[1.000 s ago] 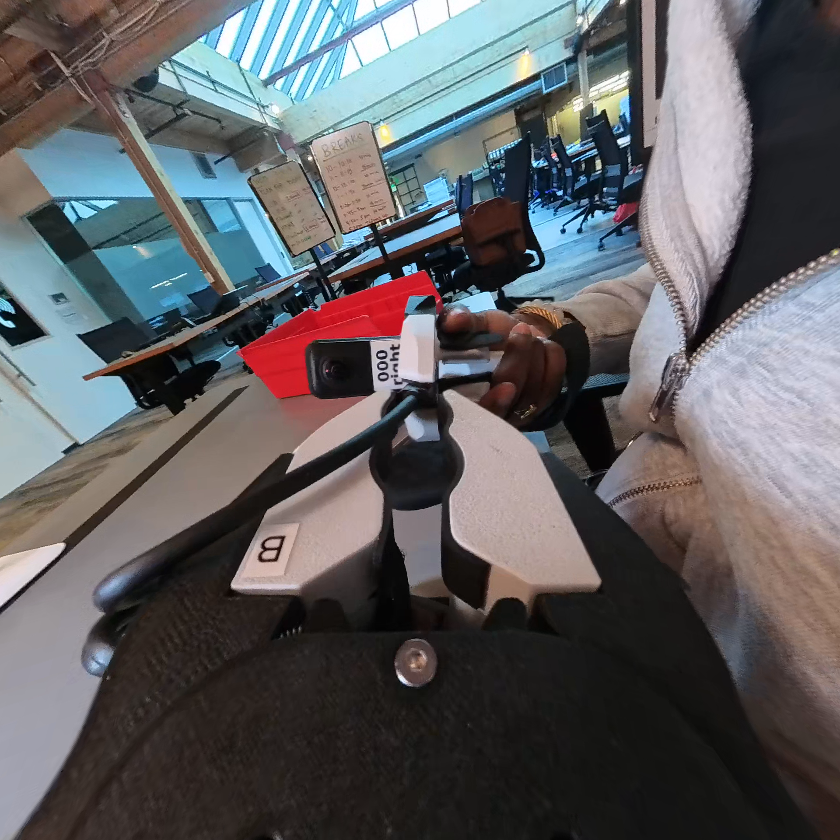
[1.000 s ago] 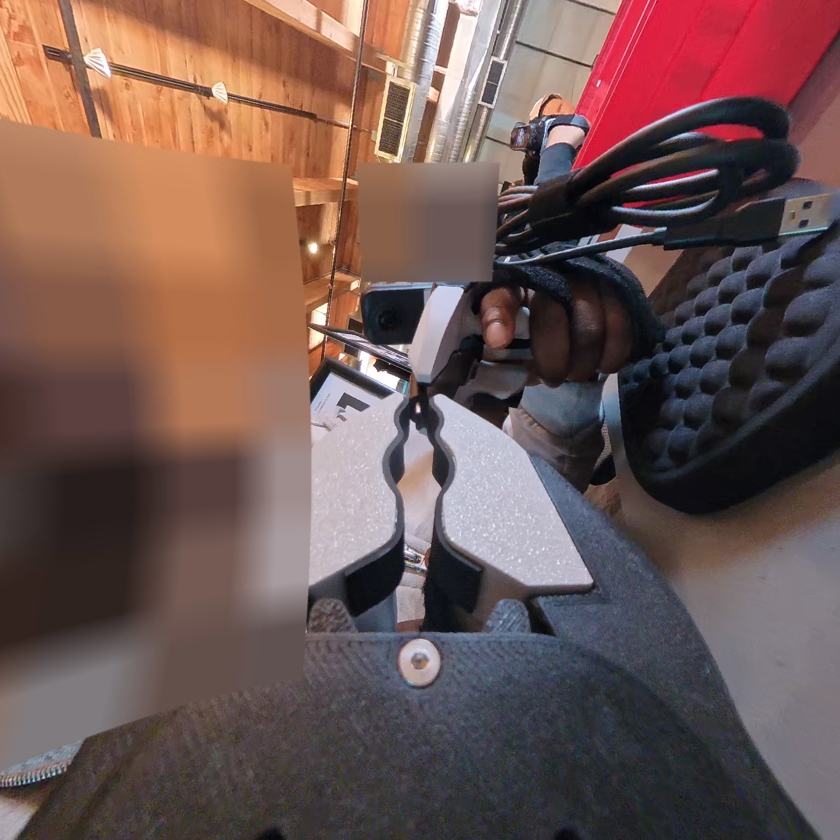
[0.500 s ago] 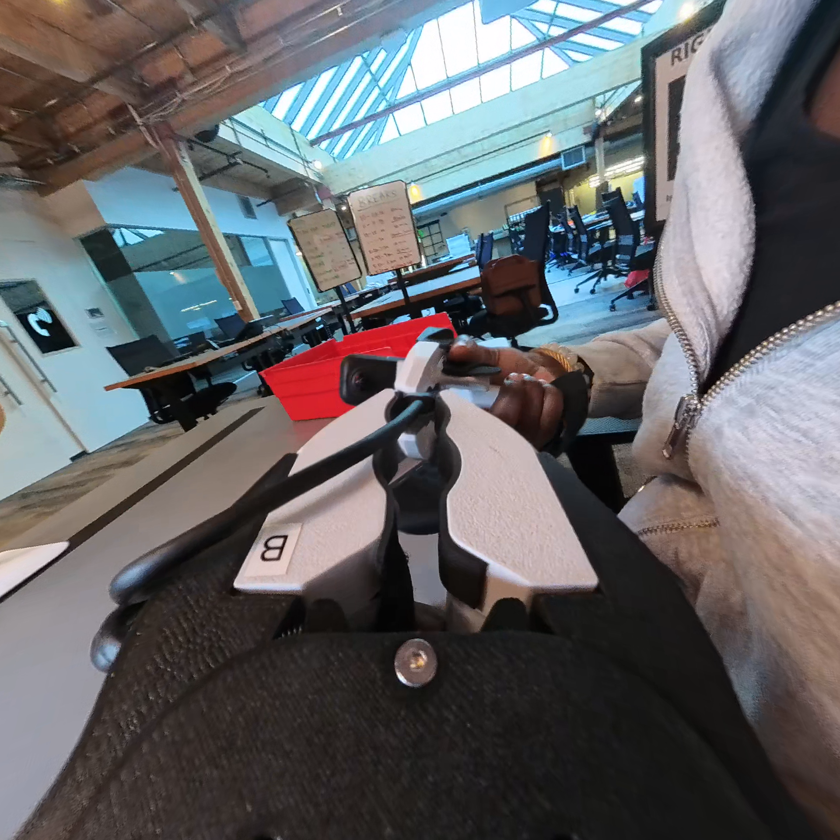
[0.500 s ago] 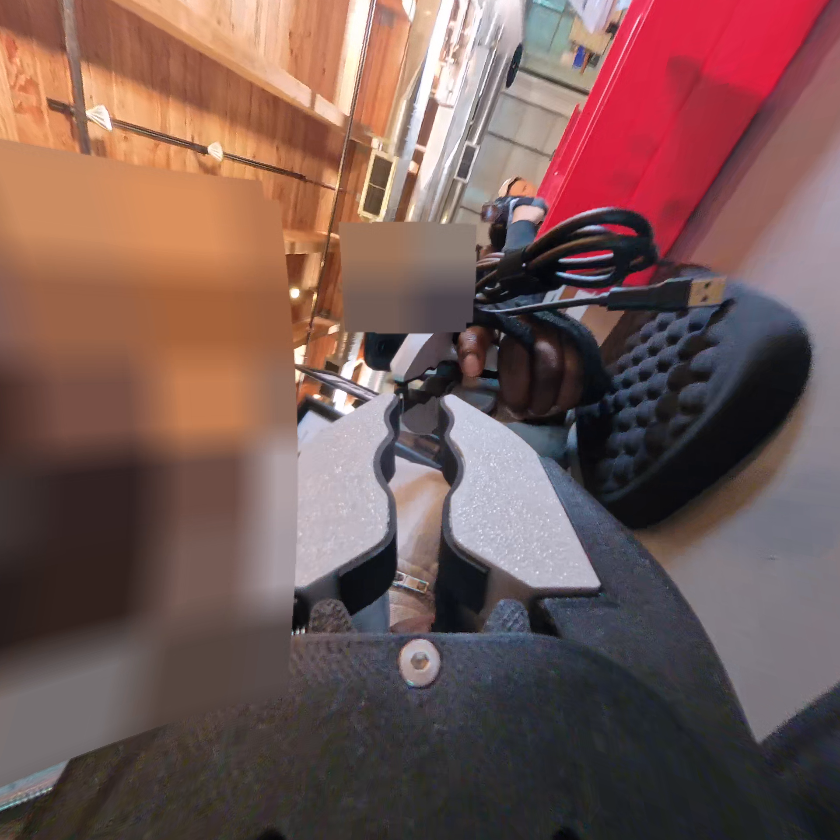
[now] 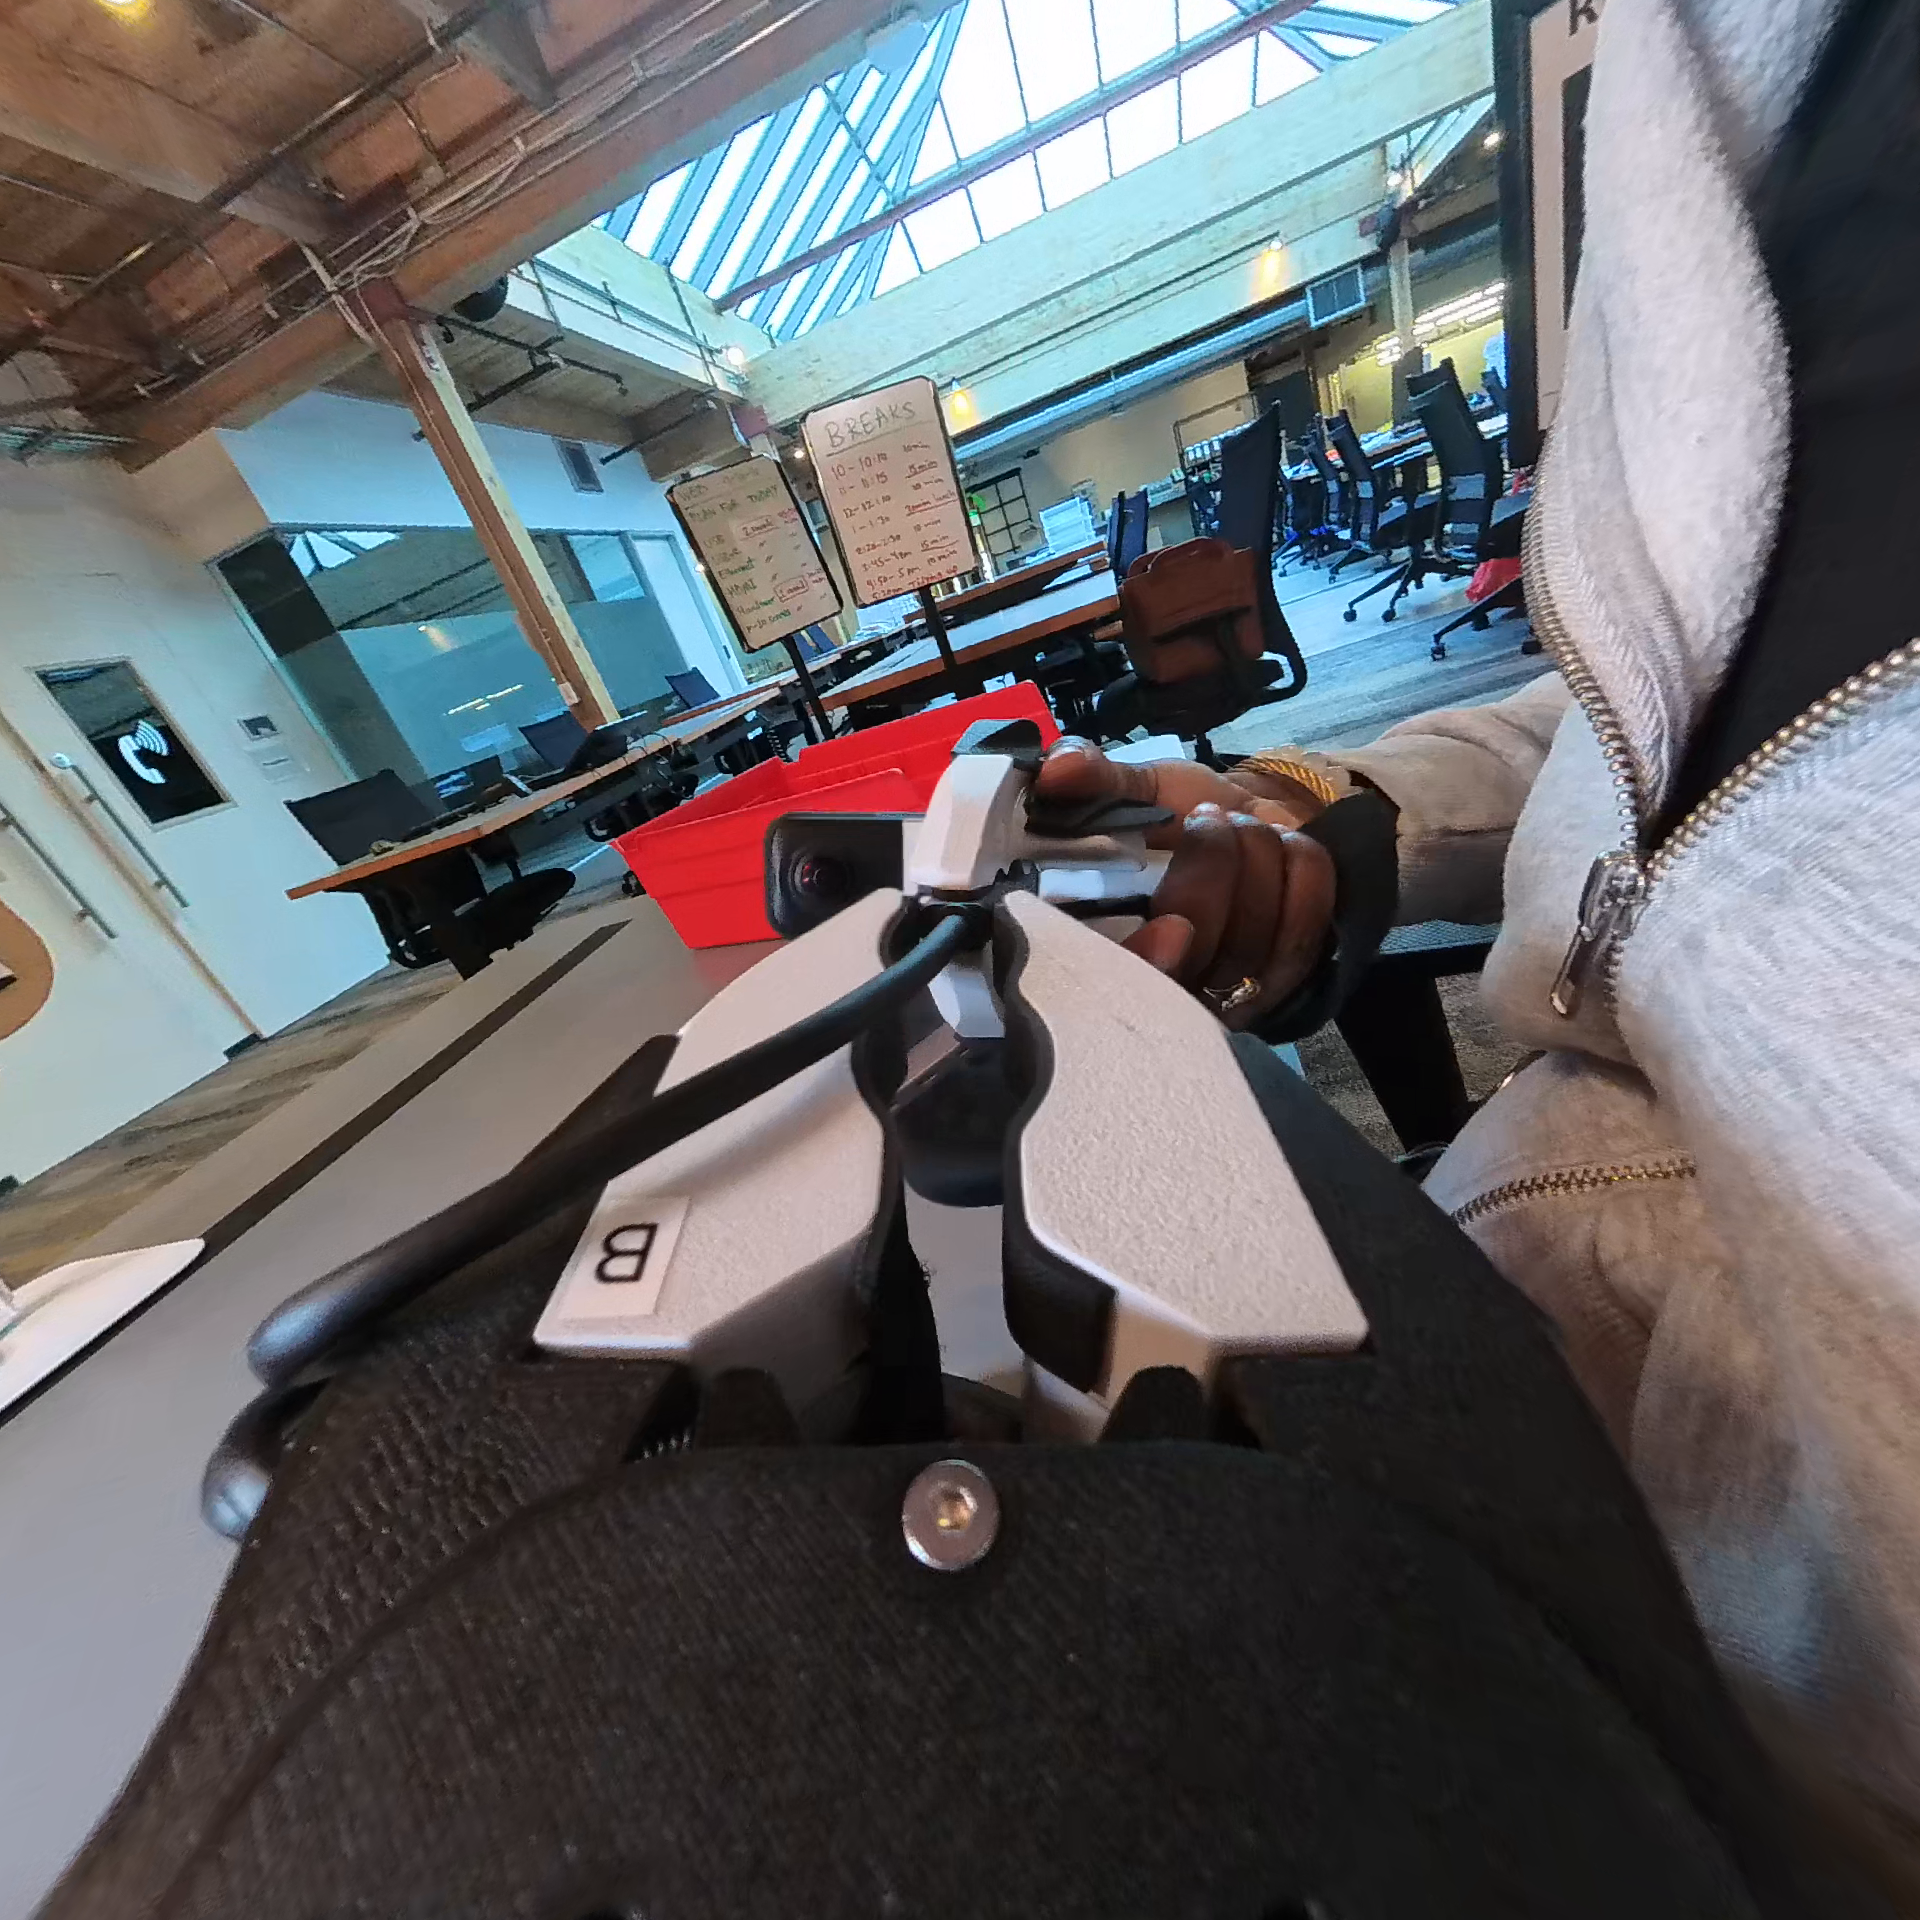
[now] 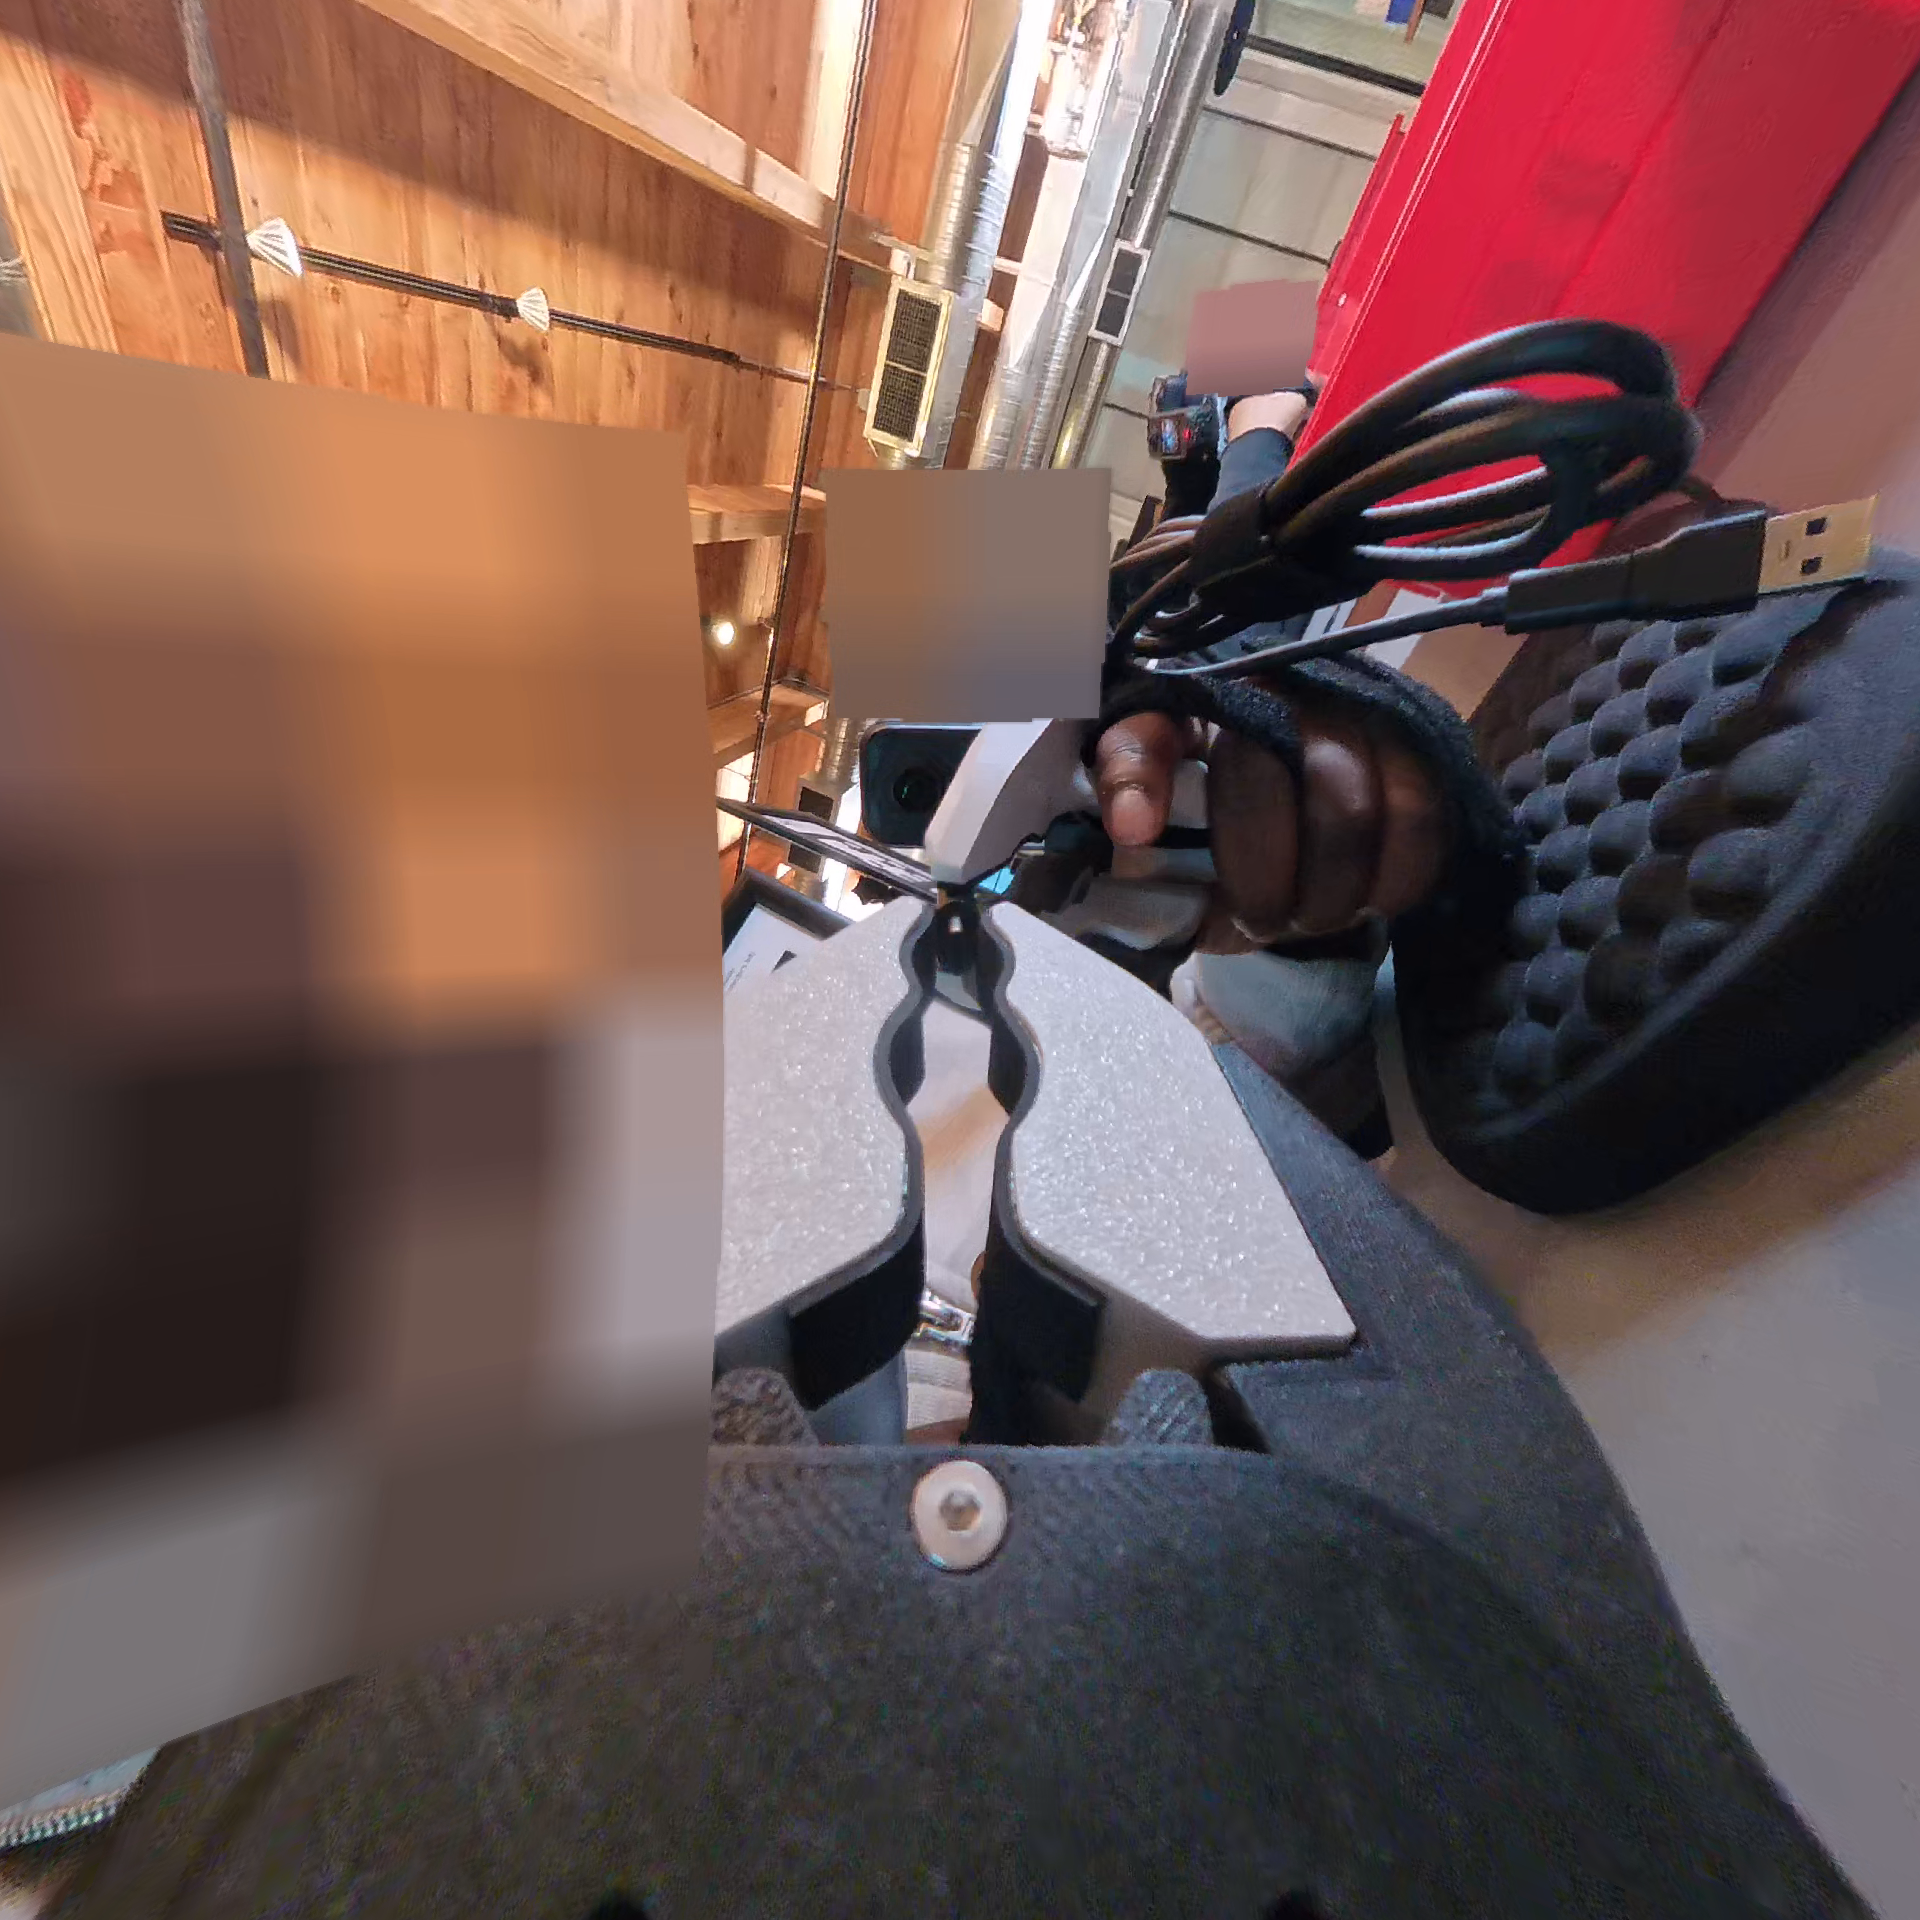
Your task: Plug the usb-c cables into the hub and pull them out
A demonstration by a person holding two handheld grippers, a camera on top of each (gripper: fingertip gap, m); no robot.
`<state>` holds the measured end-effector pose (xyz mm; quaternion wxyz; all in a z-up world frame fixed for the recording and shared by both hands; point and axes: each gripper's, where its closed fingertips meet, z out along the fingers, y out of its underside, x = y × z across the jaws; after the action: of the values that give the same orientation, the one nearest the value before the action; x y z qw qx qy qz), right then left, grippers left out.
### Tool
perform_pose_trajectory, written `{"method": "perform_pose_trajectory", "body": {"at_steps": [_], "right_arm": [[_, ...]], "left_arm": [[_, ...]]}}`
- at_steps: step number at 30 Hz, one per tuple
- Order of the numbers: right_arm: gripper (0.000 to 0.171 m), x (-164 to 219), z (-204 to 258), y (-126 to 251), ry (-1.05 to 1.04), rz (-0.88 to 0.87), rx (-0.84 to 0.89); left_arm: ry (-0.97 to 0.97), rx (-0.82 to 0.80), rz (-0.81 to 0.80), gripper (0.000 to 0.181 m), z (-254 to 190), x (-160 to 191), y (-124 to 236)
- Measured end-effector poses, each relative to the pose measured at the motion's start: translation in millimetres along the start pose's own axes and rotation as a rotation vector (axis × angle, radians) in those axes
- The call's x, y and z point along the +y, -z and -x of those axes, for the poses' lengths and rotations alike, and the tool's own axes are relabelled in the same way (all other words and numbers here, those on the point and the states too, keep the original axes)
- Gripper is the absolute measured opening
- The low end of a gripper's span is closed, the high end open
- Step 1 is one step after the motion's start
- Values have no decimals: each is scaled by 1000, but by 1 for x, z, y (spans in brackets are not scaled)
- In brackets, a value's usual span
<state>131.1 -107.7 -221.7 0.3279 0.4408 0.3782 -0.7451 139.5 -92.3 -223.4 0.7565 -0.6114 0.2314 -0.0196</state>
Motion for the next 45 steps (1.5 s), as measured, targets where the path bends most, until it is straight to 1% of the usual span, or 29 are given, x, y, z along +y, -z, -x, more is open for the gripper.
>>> {"method": "perform_pose_trajectory", "body": {"at_steps": [5, 7, 8, 9, 10, 11, 13, 15, 17, 18, 20, 22, 25, 27, 28, 30, 31, 33, 35, 37, 39, 42, 43, 44, 45], "right_arm": [[7, 2, -1, 0, -25, 9, -1], [7, -1, -2, 2, 18, -4, 28], [9, -4, -4, 4, 79, -6, 76], [20, -10, -6, 10, 166, -16, 150], [34, -18, -5, 19, 259, -22, 227], [42, -27, -1, 30, 338, -25, 292], [47, -46, 10, 57, 449, -46, 422], [46, -67, 7, 95, 503, -73, 614], [47, -82, -14, 136, 482, -35, 815], [49, -84, -26, 152, 445, 8, 885], [52, -80, -50, 169, 349, 124, 941], [55, -73, -69, 171, 266, 229, 942], [45, -74, -81, 158, 185, 310, 879], [31, -66, -91, 157, 183, 432, 907], [30, -63, -92, 154, 172, 467, 909], [27, -58, -92, 149, 150, 517, 904], [24, -55, -91, 146, 151, 531, 897], [17, -55, -90, 141, 182, 524, 914], [15, -54, -86, 141, 275, 551, 959], [13, -49, -80, 141, 437, 623, 1033], [13, -46, -73, 146, 661, 738, 1183], [13, -51, -61, 167, 1059, 978, 1538], [12, -46, -59, 170, 1135, 1043, 1595], [12, -38, -61, 171, 1173, 1068, 1620], [11, -37, -61, 169, 1233, 1037, 1654]], "left_arm": [[0, 12, 12, 14, -2, 2, 1], [-1, -12, 27, 14, 1, 4, 0], [-3, -29, 38, 14, 3, 5, -1], [5, -42, 32, 14, 6, 4, -1], [24, -49, 24, 14, 8, 4, 0], [45, -54, 11, 14, 10, 3, 2], [71, -53, -14, 14, 12, 0, 5], [75, -52, -20, 14, 13, 0, 5], [72, -53, -17, 14, 12, 1, 5], [71, -51, -18, 14, 12, 1, 5], [74, -54, -23, 14, 13, 1, 5], [79, -56, -28, 14, 13, 0, 6], [79, -52, -26, 14, 13, 1, 6], [78, -52, -24, 14, 13, 2, 6], [79, -53, -26, 14, 13, 1, 6], [82, -57, -32, 14, 14, 1, 7], [83, -59, -34, 14, 14, 1, 7], [80, -62, -36, 14, 14, 0, 7], [74, -61, -33, 14, 13, 1, 7], [69, -64, -28, 14, 13, 1, 6], [68, -68, -28, 14, 14, 1, 6], [63, -72, -28, 14, 14, 1, 6], [59, -72, -24, 14, 13, 2, 6], [54, -71, -20, 14, 13, 2, 5], [48, -71, -15, 14, 12, 3, 5]]}}
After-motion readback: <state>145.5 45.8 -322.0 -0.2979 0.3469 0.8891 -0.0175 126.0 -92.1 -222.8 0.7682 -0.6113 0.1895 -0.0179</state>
